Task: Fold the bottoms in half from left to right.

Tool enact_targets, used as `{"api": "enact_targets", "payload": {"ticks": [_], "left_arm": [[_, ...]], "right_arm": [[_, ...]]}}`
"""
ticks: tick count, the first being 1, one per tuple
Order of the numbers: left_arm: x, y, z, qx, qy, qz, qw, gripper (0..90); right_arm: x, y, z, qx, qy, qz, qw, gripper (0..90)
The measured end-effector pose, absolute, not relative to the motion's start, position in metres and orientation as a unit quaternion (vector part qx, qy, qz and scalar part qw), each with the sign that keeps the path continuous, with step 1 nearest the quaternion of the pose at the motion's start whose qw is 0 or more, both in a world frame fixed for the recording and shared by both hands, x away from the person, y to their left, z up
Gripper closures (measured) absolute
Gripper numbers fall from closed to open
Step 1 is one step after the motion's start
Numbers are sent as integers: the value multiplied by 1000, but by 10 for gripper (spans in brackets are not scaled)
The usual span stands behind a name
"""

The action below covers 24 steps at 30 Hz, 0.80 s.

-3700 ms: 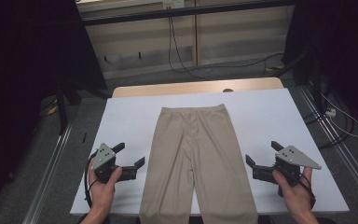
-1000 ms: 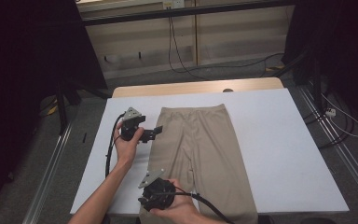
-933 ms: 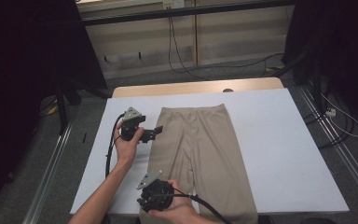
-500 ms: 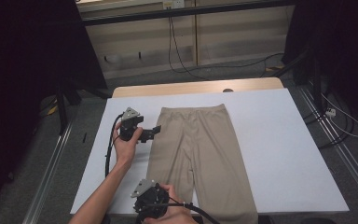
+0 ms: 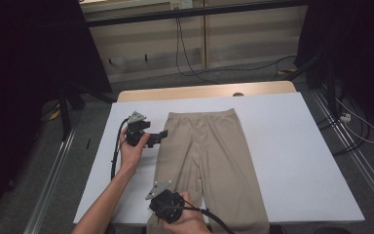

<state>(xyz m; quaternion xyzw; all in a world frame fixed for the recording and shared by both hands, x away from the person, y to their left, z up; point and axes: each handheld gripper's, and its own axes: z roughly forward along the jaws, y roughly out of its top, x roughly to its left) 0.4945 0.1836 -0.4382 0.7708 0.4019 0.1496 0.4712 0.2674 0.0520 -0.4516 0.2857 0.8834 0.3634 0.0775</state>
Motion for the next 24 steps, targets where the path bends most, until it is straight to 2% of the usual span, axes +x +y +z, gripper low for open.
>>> {"api": "enact_targets", "payload": {"ticks": [4,8,12,14,21,24], "left_arm": [[501,180,-440,777,410,146,455,87],[511,179,-438,776,420,135,450,209],[523,180,-433,759,435,120,469,231],[530,178,-433,760,436,114,469,314],[558,160,-450,775,443,115,436,307],[569,156,-453,772,454,109,432,401]], "right_arm": [[268,48,-450,293,877,375,68,900],[268,44,-445,289,871,392,60,900],[269,38,-437,279,867,410,52,900],[271,33,-436,278,863,419,46,900],[271,22,-438,287,856,429,32,900],[271,18,-437,290,854,430,33,900]]}}
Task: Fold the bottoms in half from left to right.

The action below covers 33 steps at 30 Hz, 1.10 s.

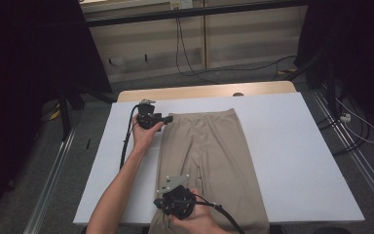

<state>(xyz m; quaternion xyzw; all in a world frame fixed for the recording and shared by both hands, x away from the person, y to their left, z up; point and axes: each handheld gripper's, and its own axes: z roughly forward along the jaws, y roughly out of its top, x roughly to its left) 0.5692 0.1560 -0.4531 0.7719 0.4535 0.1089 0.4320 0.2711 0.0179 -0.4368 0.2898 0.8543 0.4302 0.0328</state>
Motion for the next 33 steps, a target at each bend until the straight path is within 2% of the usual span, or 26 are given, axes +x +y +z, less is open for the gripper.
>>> {"api": "enact_targets", "payload": {"ticks": [1,5,7,10,16,20,33], "left_arm": [[572,156,-454,769,456,106,435,508],[582,154,-457,764,472,101,428,573],[584,153,-460,769,471,91,422,652],[584,150,-461,765,482,96,417,679],[583,144,-459,785,459,88,407,721],[582,147,-457,777,472,75,411,838],[583,155,-429,750,485,97,439,852]], "right_arm": [[271,17,-437,289,855,429,36,900],[270,16,-440,289,857,426,35,900],[270,15,-440,289,858,424,34,900],[271,14,-440,290,857,426,33,900],[270,14,-439,289,855,429,33,900],[271,12,-437,289,852,435,30,900],[278,7,-423,286,829,481,7,900]]}}
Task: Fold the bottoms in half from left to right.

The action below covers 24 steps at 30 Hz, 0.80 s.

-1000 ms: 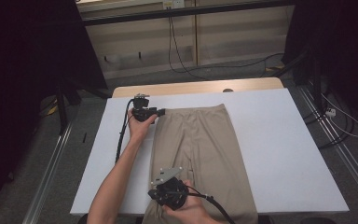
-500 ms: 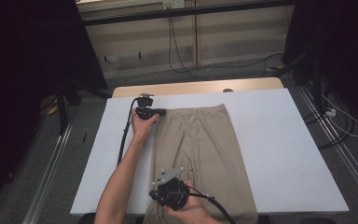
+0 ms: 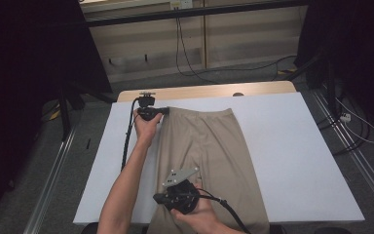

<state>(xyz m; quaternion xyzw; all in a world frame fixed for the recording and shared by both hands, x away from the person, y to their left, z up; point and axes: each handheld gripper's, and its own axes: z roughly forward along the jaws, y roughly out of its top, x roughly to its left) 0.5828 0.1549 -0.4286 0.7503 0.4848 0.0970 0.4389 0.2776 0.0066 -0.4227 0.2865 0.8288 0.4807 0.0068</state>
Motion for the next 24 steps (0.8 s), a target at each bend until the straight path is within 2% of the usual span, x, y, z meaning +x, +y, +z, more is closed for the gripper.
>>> {"api": "enact_targets", "payload": {"ticks": [12,24], "left_arm": [[582,179,-409,737,496,107,446,851],[576,206,-384,734,497,119,448,849]], "right_arm": [[276,14,-397,265,816,513,13,900],[274,38,-370,231,809,541,6,900]]}}
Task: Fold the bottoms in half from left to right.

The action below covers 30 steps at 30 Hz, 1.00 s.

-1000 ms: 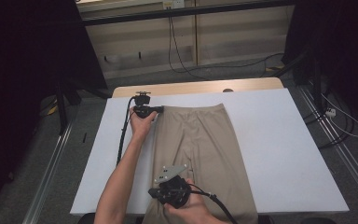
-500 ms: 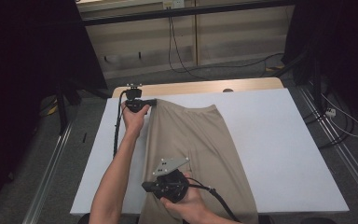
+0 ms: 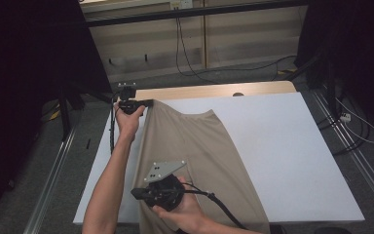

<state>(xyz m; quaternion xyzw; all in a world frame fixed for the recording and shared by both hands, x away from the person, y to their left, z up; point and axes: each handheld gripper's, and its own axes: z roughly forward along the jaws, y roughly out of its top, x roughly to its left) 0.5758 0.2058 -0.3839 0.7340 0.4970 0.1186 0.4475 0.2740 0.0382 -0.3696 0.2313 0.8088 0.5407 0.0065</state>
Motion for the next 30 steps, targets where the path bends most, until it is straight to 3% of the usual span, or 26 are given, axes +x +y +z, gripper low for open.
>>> {"api": "enact_targets", "payload": {"ticks": [12,30], "left_arm": [[568,242,-363,720,515,146,442,848],[568,176,-373,737,489,140,445,845]], "right_arm": [[279,52,-341,207,797,567,0,900],[256,-28,-356,254,792,555,28,900]]}}
